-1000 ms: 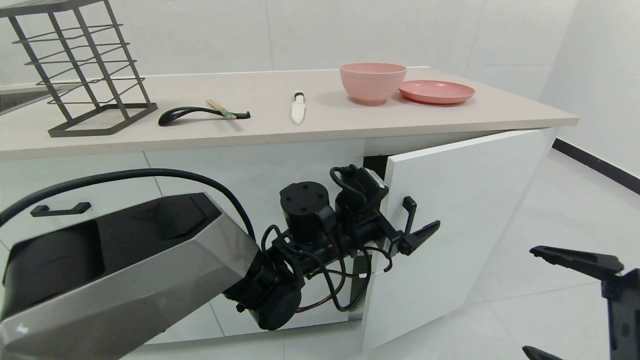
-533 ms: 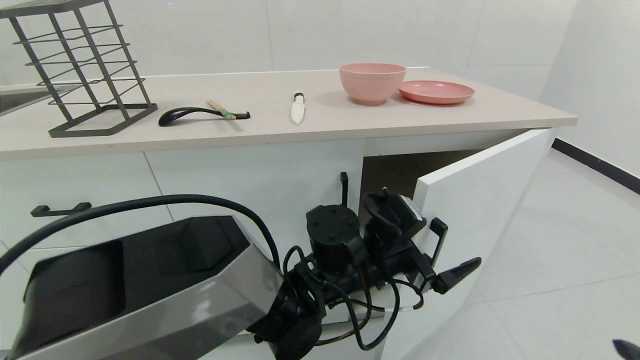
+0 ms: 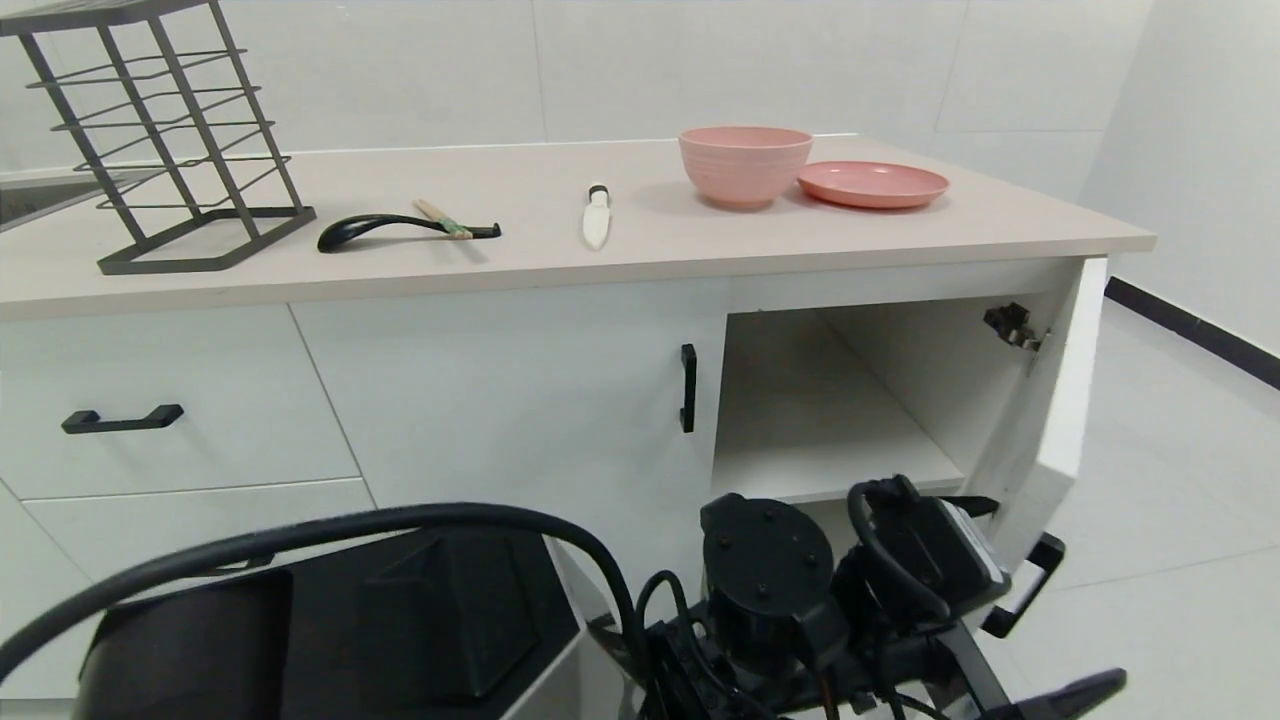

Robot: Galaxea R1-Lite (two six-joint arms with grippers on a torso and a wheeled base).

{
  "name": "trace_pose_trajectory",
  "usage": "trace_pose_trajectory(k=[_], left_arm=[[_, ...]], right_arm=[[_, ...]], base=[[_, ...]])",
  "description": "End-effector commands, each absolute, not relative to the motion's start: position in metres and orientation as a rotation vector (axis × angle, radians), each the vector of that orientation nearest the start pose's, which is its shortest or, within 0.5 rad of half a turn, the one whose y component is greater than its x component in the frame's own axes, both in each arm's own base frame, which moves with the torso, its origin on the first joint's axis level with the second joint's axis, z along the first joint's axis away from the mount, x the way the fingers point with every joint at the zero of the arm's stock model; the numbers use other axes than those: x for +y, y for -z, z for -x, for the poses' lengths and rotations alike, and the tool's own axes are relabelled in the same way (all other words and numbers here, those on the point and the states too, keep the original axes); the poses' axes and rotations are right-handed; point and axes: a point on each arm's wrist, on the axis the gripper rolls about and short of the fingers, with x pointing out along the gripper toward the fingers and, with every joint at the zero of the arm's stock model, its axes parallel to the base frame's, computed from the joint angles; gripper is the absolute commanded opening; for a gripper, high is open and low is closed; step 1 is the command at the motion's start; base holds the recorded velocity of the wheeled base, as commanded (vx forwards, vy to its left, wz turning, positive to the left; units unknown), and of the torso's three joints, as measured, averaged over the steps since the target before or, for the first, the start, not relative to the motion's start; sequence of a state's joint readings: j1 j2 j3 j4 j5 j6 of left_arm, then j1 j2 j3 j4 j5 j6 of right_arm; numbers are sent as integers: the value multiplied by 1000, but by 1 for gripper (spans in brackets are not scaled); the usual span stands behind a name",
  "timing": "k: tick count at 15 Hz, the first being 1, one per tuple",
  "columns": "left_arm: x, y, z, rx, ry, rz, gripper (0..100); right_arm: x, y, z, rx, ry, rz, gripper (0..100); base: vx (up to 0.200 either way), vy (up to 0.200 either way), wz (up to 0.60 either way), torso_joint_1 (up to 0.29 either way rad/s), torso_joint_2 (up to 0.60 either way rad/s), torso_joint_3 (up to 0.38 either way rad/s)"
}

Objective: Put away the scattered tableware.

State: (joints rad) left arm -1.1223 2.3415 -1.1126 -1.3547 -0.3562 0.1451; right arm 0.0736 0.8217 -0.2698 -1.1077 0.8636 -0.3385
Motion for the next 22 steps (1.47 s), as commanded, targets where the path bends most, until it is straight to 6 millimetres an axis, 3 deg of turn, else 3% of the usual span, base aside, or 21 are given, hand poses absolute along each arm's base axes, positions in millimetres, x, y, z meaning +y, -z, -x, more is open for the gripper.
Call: trace_pose_trajectory(k=[1,3,4,5,7,8,9,10,11,12,13,14,17,20,22], left_arm=[[-429,-73,-154,-240,1558,-58,100],[-459,-50,-127,-238,1634,-52,100],[-461,-42,-123,-230,1643,-56,100],[-457,-41,-126,-221,1628,-57,100],[-426,-62,-162,-237,1533,-41,100],[-389,-83,-185,-228,1449,-52,100],[-378,-88,-191,-225,1427,-55,100],[-333,-111,-204,-244,1341,-66,100],[-274,-164,-202,-361,1241,-43,100],[-241,-198,-185,-437,1206,-24,100],[-223,-212,-172,-470,1195,-15,100],[-181,-229,-138,-501,1188,1,100],[-94,-223,-100,-549,1007,-37,100],[-40,-226,-67,-665,732,-95,100],[-19,-211,-37,-671,584,-112,100]], right_arm=[[21,-258,-63,-733,-799,549,100],[21,-262,-62,-748,-788,558,100],[21,-262,-61,-749,-788,559,100],[21,-262,-61,-751,-787,559,100],[20,-259,-56,-752,-788,558,100],[20,-255,-55,-741,-790,554,100],[20,-253,-55,-736,-792,552,100],[20,-244,-50,-723,-797,546,100],[20,-222,-48,-664,-810,523,100],[20,-213,-44,-646,-815,516,100],[20,-211,-42,-647,-813,517,100],[19,-209,-38,-650,-799,523,100],[18,-190,-29,-622,-798,511,100],[17,-177,-19,-606,-778,513,100],[17,-167,-8,-563,-786,487,100]], base=[[0,0,0,0,0,0],[0,0,0,0,0,0],[0,0,0,0,0,0],[0,0,0,0,0,0],[0,0,0,0,0,0],[0,0,0,0,0,0],[0,0,0,0,0,0],[0,0,0,0,0,0],[0,0,0,0,0,0],[0,0,0,0,0,0],[0,0,0,0,0,0],[0,0,0,0,0,0],[0,0,0,0,0,0],[0,0,0,0,0,0],[0,0,0,0,0,0]])
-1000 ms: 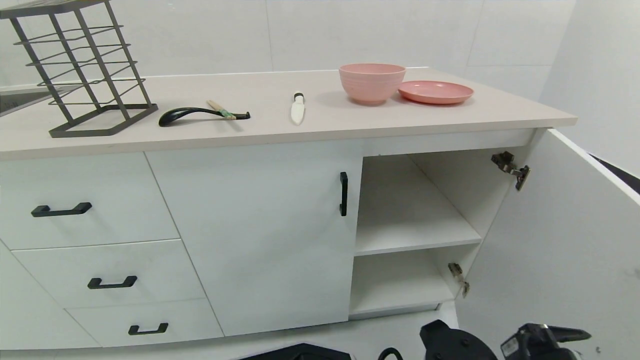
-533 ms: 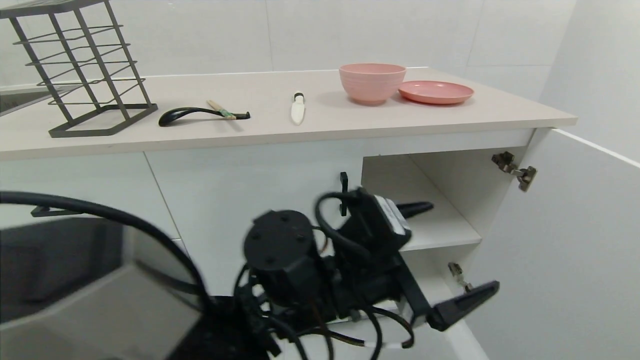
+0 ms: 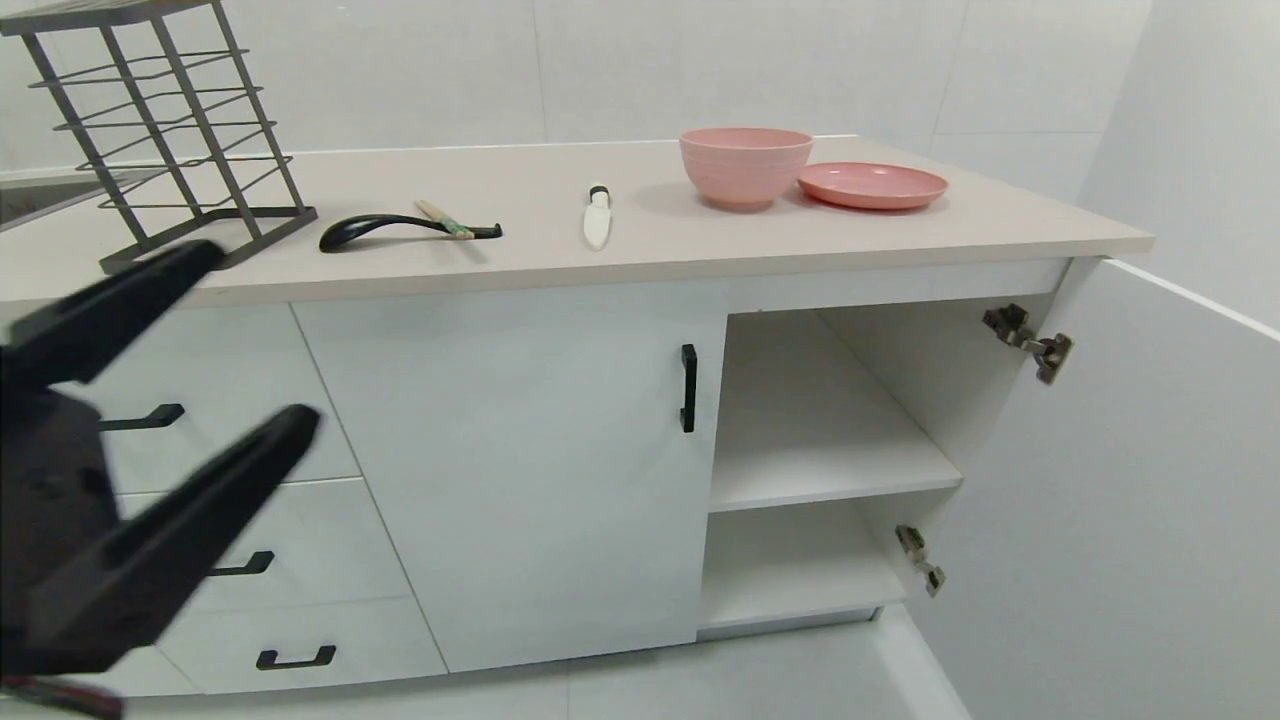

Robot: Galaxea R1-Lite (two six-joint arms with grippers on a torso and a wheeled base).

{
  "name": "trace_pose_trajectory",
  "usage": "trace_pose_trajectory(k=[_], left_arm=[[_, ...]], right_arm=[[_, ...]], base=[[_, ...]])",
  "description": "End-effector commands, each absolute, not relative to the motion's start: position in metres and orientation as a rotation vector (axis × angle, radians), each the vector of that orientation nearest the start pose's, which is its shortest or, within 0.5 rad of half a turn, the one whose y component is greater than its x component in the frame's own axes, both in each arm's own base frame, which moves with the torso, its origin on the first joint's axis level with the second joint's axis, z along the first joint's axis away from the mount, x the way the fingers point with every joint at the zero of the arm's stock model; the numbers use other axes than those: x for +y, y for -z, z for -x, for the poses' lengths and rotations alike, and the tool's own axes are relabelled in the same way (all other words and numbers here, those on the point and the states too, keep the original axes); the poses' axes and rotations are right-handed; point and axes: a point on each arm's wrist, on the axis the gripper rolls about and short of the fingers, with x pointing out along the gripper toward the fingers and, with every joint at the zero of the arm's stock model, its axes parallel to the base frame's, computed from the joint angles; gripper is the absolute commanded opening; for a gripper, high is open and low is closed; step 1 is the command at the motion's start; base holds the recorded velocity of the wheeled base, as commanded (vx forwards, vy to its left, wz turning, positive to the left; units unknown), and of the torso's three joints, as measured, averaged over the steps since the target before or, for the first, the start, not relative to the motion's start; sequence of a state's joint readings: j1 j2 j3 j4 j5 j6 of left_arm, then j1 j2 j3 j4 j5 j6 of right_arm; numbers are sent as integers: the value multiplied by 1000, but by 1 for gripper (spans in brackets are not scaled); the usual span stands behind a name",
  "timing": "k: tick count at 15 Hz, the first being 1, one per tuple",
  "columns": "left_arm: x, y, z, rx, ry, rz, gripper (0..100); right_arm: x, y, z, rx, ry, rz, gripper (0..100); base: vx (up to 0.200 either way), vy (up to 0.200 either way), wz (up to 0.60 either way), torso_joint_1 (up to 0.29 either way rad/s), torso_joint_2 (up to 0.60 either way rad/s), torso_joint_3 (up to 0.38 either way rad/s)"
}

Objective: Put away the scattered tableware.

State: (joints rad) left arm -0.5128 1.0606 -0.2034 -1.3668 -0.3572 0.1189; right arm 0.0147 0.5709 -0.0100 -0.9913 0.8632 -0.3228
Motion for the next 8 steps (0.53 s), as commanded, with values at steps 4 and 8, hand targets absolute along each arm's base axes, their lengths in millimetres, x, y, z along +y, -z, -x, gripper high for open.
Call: trace_pose_trajectory(k=[4,8], left_arm=[[-5,-158,35,-575,404,-86,100],[-7,-107,29,-314,330,-83,100]], right_arm=[[18,-113,32,-442,-774,445,100],[16,-98,30,-316,-742,361,100]], base=[[0,0,0,0,0,0],[0,0,0,0,0,0]])
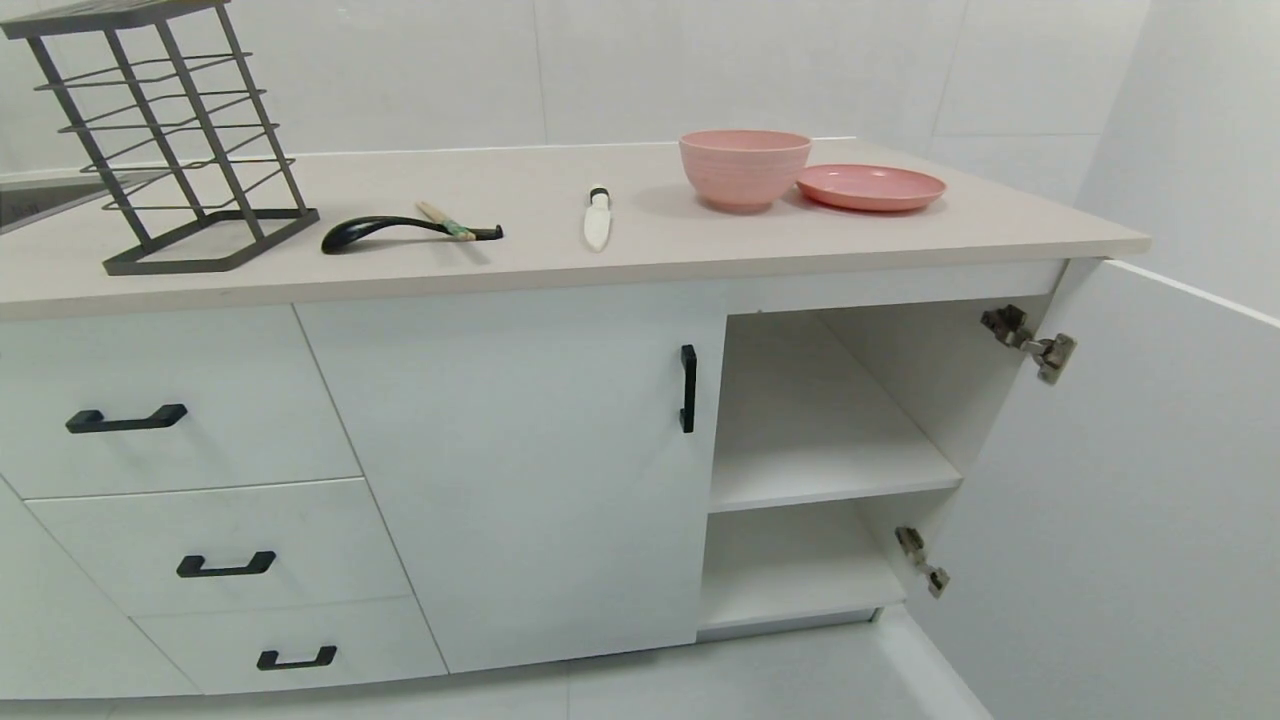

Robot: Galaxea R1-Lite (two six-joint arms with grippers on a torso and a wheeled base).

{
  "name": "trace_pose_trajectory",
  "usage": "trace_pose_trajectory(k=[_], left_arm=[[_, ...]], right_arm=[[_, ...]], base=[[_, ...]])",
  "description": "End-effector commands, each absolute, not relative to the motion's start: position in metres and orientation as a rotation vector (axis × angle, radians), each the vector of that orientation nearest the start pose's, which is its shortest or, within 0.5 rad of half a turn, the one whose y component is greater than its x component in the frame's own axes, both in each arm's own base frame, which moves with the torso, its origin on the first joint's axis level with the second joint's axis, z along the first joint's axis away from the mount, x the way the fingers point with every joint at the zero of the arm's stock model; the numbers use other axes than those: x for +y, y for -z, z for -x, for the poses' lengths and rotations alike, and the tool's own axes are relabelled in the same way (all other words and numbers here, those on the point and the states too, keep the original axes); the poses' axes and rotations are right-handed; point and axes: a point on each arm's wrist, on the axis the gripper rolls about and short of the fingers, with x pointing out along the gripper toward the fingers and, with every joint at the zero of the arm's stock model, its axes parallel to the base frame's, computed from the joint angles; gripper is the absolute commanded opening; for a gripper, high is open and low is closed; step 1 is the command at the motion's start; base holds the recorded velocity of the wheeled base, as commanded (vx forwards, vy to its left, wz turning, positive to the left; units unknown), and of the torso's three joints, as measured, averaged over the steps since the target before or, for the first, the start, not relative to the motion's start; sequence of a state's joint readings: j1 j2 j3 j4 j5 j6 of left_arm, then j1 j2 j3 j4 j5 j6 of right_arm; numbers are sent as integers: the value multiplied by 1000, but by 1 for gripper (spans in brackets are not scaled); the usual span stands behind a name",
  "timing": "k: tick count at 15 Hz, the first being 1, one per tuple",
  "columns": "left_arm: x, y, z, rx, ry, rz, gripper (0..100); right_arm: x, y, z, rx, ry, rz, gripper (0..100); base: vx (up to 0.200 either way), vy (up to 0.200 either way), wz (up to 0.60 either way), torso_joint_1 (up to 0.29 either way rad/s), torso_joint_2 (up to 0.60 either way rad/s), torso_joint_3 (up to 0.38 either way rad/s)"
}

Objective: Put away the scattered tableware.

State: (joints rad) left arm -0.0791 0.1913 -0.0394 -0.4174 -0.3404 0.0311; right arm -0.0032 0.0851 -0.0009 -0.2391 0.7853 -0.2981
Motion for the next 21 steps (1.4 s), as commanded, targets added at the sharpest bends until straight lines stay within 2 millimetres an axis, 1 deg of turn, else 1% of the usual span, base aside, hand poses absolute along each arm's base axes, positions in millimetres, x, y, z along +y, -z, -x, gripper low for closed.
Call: trace_pose_trajectory(k=[1,2,3,5,7,9,11,12,16,21], left_arm=[[-6,-95,26,-199,282,-87,100],[-5,-88,24,-134,216,-83,100],[-2,-75,23,-4,104,-74,100],[-2,-76,23,-12,81,-74,100],[-1,-76,23,-8,61,-60,100],[-1,-76,23,-5,37,-20,100],[-1,-76,23,-4,43,6,100],[-1,-76,23,-6,31,-8,100],[-1,-76,23,-5,32,-11,100],[-1,-76,23,-5,26,-17,100]], right_arm=[[15,-92,28,-249,-671,329,100],[13,-89,27,-203,-615,309,100],[11,-83,25,-118,-508,246,100],[8,-83,23,-75,-358,122,100],[5,-82,22,-54,-227,47,100],[3,-82,22,-41,-118,-2,100],[2,-79,22,-17,-81,2,100],[0,-76,22,28,23,-3,100],[0,-76,22,18,-17,-5,100],[0,-76,22,17,-17,-5,100]], base=[[0,0,0,0,0,0],[0,0,0,0,0,0],[0,0,0,0,0,0],[0,0,0,0,0,0],[0,0,0,0,0,0],[0,0,0,0,0,0],[0,0,0,0,0,0],[0,0,0,0,0,0],[0,0,0,0,0,0],[0,0,0,0,0,0]])
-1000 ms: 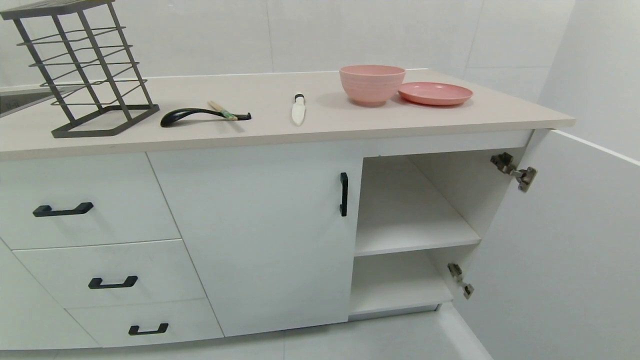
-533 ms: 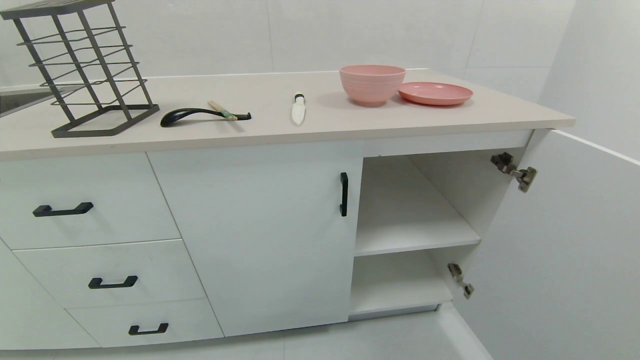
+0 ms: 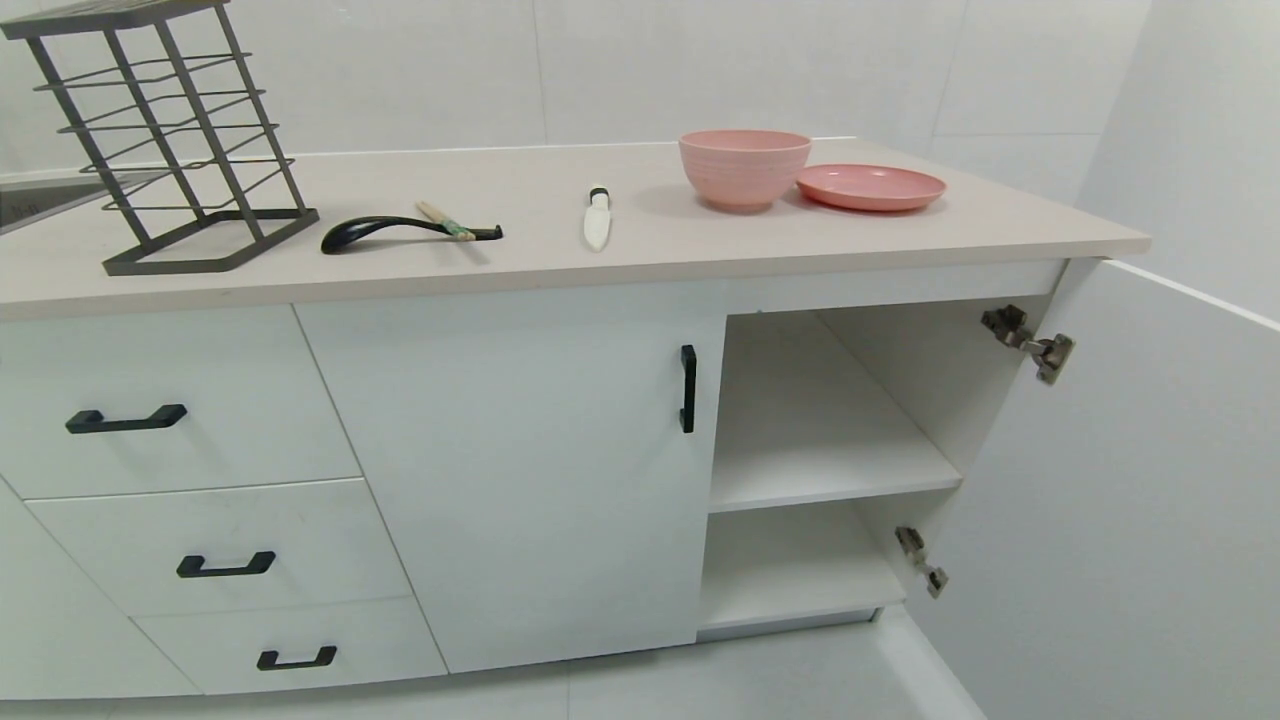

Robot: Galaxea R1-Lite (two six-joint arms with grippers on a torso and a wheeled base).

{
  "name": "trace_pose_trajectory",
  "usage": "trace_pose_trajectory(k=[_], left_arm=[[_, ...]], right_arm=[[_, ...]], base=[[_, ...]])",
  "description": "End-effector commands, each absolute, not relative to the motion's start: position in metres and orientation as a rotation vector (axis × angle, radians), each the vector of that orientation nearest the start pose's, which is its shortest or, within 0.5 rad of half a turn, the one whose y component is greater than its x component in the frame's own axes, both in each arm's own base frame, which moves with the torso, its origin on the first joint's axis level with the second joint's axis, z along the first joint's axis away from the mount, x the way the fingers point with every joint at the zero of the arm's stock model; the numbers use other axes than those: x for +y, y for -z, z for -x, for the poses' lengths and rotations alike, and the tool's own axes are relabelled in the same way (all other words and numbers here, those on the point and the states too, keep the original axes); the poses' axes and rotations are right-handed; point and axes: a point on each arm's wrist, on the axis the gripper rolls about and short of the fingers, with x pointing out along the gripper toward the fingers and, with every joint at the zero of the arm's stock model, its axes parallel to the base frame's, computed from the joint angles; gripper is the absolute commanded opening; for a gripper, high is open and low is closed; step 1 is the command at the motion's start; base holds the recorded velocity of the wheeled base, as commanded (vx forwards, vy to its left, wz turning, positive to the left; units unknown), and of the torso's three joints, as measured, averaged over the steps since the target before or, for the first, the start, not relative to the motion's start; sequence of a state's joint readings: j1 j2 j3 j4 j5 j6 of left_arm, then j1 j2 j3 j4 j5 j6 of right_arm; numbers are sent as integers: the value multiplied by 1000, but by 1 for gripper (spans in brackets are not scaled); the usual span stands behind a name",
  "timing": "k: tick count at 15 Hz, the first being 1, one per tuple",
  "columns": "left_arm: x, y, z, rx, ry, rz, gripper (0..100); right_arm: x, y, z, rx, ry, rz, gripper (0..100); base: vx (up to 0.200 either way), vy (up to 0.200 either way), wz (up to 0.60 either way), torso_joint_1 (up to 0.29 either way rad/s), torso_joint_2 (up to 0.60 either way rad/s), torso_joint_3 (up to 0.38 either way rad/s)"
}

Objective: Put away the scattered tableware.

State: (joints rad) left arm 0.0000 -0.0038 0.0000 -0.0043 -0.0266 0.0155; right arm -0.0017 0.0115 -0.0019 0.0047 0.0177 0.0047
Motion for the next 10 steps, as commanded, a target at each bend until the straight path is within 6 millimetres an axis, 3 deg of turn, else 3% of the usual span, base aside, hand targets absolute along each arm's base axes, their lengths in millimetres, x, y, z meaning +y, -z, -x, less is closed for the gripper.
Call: trace_pose_trajectory(k=[1,2,8,10], left_arm=[[-1,-76,23,-5,25,-11,100],[-1,-76,23,-5,25,-11,100],[-1,-76,23,-5,23,-11,100],[-1,-76,23,-5,23,-11,100]], right_arm=[[0,-76,22,17,-17,-5,100],[0,-76,22,18,-17,-5,100],[0,-76,22,18,-17,-6,100],[0,-76,22,18,-17,-6,100]], base=[[0,0,0,0,0,0],[0,0,0,0,0,0],[0,-200,0,3,1,5],[0,0,0,0,0,0]])
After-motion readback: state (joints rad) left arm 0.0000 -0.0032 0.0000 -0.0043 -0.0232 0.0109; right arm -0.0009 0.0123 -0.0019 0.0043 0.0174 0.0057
